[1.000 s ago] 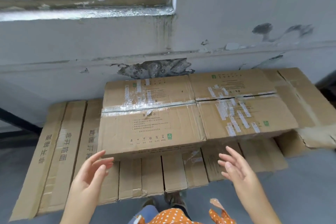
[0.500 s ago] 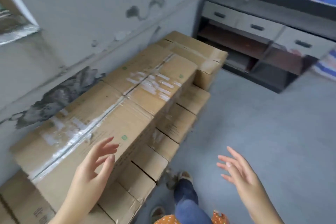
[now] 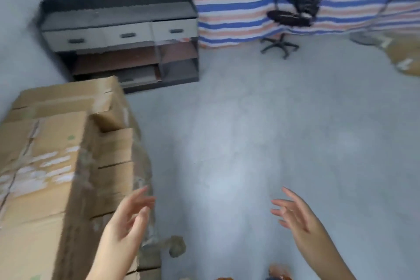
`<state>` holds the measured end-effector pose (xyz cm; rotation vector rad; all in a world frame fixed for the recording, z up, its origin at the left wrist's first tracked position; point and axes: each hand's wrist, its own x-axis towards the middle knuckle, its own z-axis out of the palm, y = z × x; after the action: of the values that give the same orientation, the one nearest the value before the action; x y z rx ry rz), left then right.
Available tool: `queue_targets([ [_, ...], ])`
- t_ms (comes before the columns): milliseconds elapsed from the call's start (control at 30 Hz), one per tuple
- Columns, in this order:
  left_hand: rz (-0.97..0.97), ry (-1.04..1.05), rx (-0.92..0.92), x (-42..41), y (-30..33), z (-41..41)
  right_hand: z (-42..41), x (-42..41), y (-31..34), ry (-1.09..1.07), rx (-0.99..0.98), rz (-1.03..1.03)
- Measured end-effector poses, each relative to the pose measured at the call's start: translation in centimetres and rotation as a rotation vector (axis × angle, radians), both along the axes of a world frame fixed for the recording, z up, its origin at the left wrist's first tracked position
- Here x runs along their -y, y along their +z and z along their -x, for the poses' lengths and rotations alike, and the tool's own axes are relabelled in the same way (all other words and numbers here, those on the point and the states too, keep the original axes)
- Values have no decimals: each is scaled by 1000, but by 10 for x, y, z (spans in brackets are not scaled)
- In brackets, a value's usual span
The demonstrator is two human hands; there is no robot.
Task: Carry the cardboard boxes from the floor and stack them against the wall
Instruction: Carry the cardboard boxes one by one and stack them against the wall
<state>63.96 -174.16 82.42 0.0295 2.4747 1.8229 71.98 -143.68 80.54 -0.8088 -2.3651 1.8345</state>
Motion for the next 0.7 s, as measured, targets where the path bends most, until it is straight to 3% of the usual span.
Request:
queue_targets([
  [233, -2, -244, -10, -147, 1, 13, -89, -126, 2, -284, 26, -55],
  [500, -68, -459, 62, -362, -9, -55, -186, -286, 8, -459, 32, -150],
  [700, 11, -665, 72, -465, -6, -60, -247, -354, 3, -786, -48, -67],
])
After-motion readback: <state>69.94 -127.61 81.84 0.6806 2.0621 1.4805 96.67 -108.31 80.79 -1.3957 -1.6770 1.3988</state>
